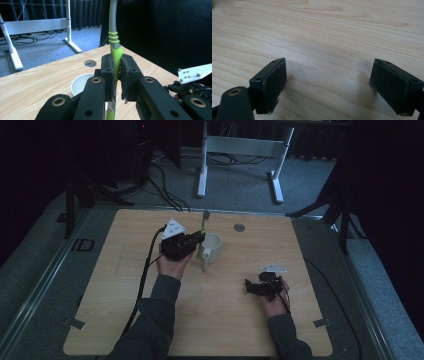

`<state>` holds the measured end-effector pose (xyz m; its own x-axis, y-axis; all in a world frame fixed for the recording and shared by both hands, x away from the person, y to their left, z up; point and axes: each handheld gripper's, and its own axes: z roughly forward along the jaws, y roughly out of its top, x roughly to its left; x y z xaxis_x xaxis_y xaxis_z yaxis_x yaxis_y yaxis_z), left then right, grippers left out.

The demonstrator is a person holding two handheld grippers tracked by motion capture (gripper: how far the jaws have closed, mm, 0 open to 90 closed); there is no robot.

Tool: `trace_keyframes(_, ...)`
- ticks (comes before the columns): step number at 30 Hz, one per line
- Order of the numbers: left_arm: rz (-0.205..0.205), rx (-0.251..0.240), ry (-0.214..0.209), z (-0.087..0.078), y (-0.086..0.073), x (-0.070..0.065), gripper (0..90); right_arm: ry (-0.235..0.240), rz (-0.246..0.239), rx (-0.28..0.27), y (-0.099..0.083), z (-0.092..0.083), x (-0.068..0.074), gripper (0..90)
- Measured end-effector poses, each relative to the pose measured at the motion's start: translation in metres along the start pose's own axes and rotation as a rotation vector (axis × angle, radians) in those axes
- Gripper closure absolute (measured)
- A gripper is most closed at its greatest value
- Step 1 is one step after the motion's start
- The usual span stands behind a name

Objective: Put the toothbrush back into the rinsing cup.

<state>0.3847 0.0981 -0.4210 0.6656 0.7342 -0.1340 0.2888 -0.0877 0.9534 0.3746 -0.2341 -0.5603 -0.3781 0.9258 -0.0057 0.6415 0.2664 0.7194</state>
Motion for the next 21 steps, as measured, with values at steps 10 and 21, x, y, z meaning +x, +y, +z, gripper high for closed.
trace_keyframes(10, -0.008, -0.016, 0.005, 0.0027, 0.0006, -0.0010, 81.7, 0.000, 0.000, 0.000, 0.0000, 0.0000, 0.0000, 13.5)
trace_keyframes(21, -0.030, -0.036, 0.024, 0.0081, -0.0003, -0.0009, 81.7, 0.000, 0.000, 0.000, 0.0000, 0.0000, 0.0000, 13.5)
